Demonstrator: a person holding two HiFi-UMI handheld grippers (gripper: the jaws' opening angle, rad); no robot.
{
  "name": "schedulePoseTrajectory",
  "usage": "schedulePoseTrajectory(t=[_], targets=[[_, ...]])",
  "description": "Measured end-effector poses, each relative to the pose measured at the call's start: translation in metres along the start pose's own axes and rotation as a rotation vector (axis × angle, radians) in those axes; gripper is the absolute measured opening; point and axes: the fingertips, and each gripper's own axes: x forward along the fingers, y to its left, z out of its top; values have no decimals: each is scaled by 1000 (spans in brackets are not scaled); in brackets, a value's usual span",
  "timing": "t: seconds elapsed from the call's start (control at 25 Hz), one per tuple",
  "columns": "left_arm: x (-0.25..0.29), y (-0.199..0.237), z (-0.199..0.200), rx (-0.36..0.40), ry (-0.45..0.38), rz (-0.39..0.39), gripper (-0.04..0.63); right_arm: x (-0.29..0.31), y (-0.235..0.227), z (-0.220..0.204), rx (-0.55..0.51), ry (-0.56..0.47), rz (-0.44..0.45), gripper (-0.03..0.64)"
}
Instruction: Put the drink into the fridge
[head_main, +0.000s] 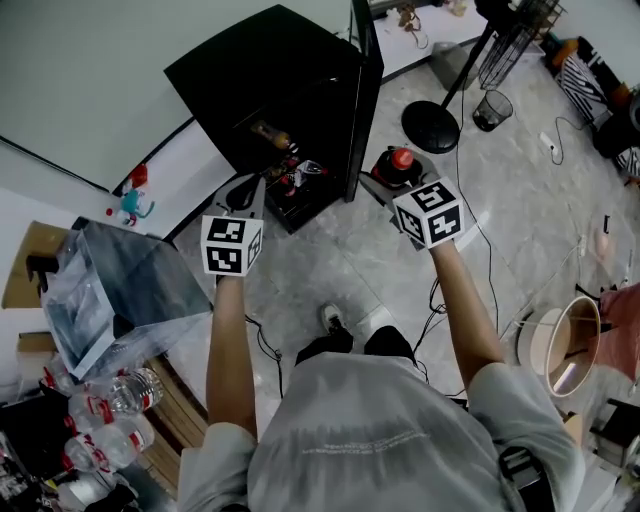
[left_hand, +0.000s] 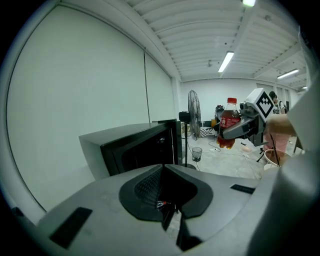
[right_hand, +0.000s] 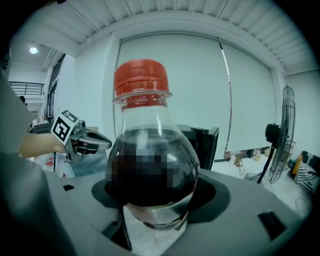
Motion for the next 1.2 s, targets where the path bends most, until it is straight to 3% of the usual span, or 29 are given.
schedulePoseTrajectory(t=[0.2,0.64,0.92,1.2], targets=[[19,2,-25,-29,18,-12,15,37,-5,-14,8,19,8,318],[82,16,-98,-124,-7,59,15,154,-42,-77,37,10,57,318],[128,31,-137,-150,-35,162,15,236,-44,-110,-8,8,161,316],[162,32,-153,-146,-52,196,15,307,-42,-104,-44,-23,263,316]])
